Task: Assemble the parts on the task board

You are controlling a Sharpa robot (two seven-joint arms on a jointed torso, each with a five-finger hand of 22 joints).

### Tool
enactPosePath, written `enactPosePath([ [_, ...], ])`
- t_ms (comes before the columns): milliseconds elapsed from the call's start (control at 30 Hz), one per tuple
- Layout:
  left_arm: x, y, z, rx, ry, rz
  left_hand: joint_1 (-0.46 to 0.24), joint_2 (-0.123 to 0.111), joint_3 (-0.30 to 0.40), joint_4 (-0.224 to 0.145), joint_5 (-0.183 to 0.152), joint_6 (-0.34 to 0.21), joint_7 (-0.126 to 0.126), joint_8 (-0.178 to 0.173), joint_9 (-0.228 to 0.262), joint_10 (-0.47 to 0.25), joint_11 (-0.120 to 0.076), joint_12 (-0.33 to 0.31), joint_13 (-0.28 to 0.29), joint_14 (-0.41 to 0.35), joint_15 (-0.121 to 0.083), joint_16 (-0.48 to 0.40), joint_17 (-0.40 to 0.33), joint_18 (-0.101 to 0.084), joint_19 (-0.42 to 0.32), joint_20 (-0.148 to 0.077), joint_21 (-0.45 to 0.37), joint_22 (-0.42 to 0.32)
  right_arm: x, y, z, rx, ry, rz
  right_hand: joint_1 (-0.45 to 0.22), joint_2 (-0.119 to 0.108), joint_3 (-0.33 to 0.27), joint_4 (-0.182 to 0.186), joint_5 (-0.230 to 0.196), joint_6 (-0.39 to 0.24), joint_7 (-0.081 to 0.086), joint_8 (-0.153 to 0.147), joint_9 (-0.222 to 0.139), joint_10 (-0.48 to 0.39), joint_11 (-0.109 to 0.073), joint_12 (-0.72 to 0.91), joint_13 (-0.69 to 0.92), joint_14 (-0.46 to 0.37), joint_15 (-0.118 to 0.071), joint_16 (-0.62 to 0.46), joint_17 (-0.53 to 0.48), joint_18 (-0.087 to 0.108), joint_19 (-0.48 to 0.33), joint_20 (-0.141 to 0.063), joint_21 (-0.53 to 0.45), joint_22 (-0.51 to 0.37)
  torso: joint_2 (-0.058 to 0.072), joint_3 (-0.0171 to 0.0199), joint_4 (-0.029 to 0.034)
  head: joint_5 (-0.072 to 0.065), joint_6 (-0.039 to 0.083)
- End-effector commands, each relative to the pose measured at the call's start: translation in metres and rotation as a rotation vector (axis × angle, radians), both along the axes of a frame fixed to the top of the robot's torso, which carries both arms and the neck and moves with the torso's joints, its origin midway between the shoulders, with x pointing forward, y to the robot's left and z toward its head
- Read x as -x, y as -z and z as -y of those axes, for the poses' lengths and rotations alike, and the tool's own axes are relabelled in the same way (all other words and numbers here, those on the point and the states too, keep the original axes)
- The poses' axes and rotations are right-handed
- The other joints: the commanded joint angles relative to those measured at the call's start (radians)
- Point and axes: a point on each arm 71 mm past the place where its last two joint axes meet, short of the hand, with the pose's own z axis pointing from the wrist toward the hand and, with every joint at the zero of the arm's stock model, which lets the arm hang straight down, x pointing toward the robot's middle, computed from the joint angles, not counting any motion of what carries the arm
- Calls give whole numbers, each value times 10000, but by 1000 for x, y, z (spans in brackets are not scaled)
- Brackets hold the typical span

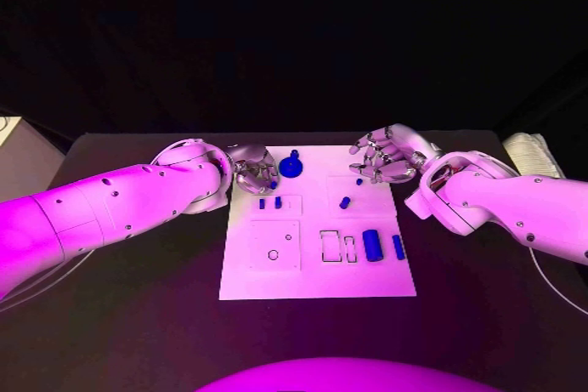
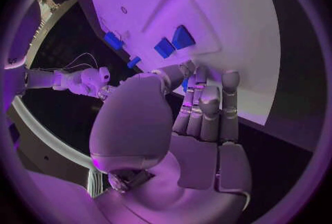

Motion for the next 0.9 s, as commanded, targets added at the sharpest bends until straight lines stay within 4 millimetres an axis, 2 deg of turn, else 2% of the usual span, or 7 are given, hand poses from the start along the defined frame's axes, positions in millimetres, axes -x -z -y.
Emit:
enactPosePath([
  [33,1,3,-1,-136,-17,-217,2,-79,-59,-16,-1,-97,12,-75,-21,8,57,-54,16,-10,24,1,13,-48,-4,42,-33,16,1,0,0,23,-105,-1,-112,-16,39,-3,65,-38,3,15,-9,-85,-12,19,-10,45,1,-34,12,38,72,-23,-30,-9,-2,-5,7,-7,-11],
  [433,0,2,-8,-155,-194,-160,48,-92,-61,-30,0,-238,14,-178,-42,28,30,-50,64,-4,8,16,18,-43,13,44,-32,20,0,1,2,144,-71,-9,-22,-59,113,-54,71,-22,0,55,-19,-192,-16,-70,-115,27,-3,-97,49,38,79,-27,-61,-34,1,-6,-1,-27,11],
  [567,0,1,-16,-113,-352,-63,64,-116,-66,-35,-1,-295,10,-222,-47,-74,40,-96,74,-136,8,-43,-204,-5,-142,41,-143,-133,-2,2,7,431,-49,45,240,-268,539,-150,-60,114,-50,160,-102,-51,-46,-1216,-1246,475,-43,350,480,48,401,-138,179,143,-2,-10,-6,-49,33],
  [667,-1,-1,-23,-2,-504,-9,78,-138,-65,-24,-1,-314,34,-251,-34,-318,104,-172,88,-554,55,-251,-839,43,-402,60,-328,-360,-3,2,12,690,-52,125,499,-439,986,-384,-107,297,-34,177,-191,198,-55,-2485,-2420,1194,-110,2344,2114,15,628,-195,643,562,-3,-7,-7,-72,58],
  [767,-1,-6,-34,456,-772,-62,111,-145,-46,-27,0,-306,58,-264,-15,-542,168,-200,108,-944,104,-457,-1405,110,-732,94,-554,-643,-5,3,19,1138,-80,260,558,-529,1311,-630,-148,525,-53,74,-317,622,-59,-3334,-3234,1390,-129,3221,2710,-53,638,-226,1384,1234,-5,-6,-5,-162,113],
  [800,-1,-7,-37,694,-871,-109,118,-150,-29,-23,1,-275,75,-254,-1,-698,215,-238,101,-1336,139,-684,-2004,120,-852,113,-641,-718,-6,3,21,1275,-95,292,566,-541,1397,-705,-161,635,-61,50,-347,719,-64,-3547,-3431,1453,-124,3453,2866,-81,723,-249,1765,1532,-6,-9,-6,-187,125],
  [900,-1,-14,-48,1939,-1301,-358,206,-117,41,-56,3,-188,139,-230,40,-870,285,-147,153,-1993,197,-1113,-2912,126,-980,169,-723,-738,-7,4,27,1861,-197,413,585,-573,1616,-932,-188,871,-99,-41,-428,894,-78,-4122,-3923,1640,-131,4156,3384,-192,899,-272,2724,2287,-10,-10,-1,-315,168],
])
